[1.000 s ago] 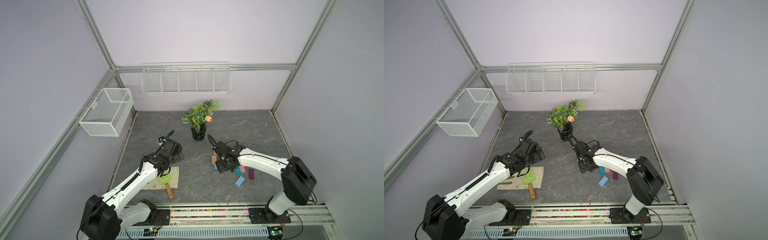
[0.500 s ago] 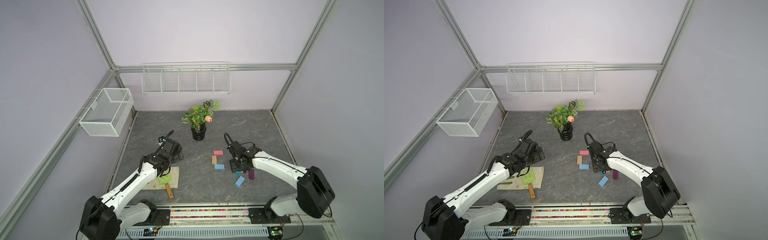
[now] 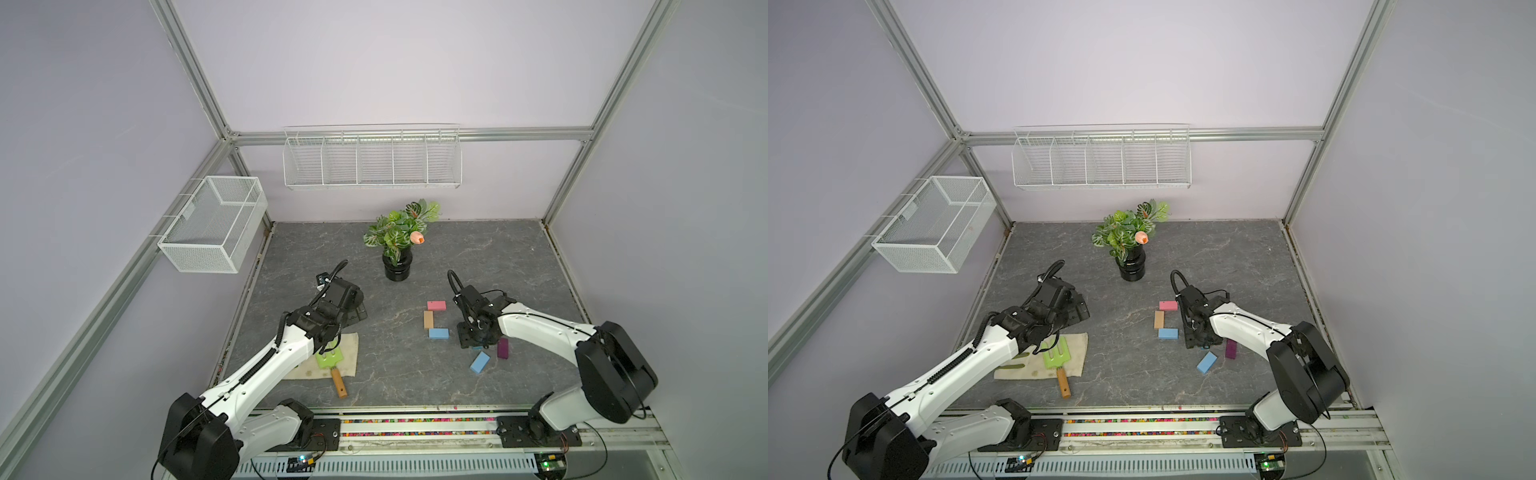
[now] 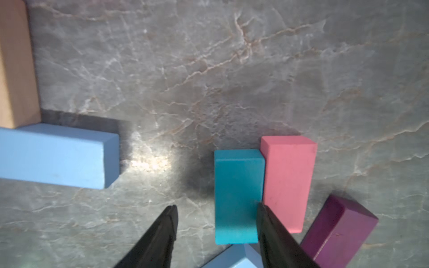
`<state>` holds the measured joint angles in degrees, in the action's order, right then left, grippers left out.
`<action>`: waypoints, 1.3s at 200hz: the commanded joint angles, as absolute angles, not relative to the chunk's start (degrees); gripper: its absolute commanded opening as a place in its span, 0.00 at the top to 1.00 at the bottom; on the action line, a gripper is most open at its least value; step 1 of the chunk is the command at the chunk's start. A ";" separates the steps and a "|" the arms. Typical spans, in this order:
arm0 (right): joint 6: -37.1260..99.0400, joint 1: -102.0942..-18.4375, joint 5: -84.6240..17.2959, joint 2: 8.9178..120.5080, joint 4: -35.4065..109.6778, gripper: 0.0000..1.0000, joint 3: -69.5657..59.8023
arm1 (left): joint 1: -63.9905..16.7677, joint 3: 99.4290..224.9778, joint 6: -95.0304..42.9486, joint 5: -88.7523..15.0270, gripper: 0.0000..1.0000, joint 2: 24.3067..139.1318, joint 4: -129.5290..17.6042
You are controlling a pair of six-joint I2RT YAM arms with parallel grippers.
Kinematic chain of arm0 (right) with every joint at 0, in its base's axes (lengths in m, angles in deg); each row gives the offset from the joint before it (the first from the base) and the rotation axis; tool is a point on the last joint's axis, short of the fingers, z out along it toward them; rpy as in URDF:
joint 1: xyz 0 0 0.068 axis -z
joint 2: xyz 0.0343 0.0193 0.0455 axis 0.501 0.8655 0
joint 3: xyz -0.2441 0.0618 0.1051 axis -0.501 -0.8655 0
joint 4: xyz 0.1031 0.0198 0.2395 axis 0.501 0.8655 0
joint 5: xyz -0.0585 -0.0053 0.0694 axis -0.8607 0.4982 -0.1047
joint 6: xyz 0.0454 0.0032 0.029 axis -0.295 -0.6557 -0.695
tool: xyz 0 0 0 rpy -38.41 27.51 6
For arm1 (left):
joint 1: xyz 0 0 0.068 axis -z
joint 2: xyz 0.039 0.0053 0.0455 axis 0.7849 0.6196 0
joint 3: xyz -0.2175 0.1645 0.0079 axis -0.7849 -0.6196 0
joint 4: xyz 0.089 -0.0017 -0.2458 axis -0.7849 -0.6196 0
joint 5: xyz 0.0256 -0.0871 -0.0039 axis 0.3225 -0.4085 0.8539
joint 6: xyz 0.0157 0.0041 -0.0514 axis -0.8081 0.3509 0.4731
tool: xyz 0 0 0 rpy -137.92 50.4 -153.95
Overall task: Assemble the number 8 with building blocks
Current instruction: Pick up the building block from the center of the board.
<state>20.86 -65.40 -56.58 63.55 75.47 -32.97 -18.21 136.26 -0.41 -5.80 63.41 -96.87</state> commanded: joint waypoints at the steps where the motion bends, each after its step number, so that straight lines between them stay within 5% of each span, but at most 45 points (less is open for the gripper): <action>1: 19.71 -64.64 -57.04 63.98 74.23 0.40 -35.18 | -17.90 137.43 -0.28 -5.01 0.01 62.58 -96.80; 142: 19.43 -62.31 -54.60 63.65 73.03 0.44 -34.89 | -17.96 137.18 -0.06 -5.30 0.01 62.67 -96.47; 171: 19.43 -62.23 -54.88 66.39 72.33 0.58 -34.05 | -17.95 137.17 0.00 -5.39 0.01 62.68 -96.62; 190: 19.51 -62.14 -54.21 67.72 72.01 0.92 -33.31 | -17.96 137.09 0.08 -5.25 0.00 62.46 -96.71; 260: 7.88 -69.87 -56.75 54.32 78.72 0.93 -32.60 | -17.96 136.69 0.53 -4.75 0.00 63.12 -96.50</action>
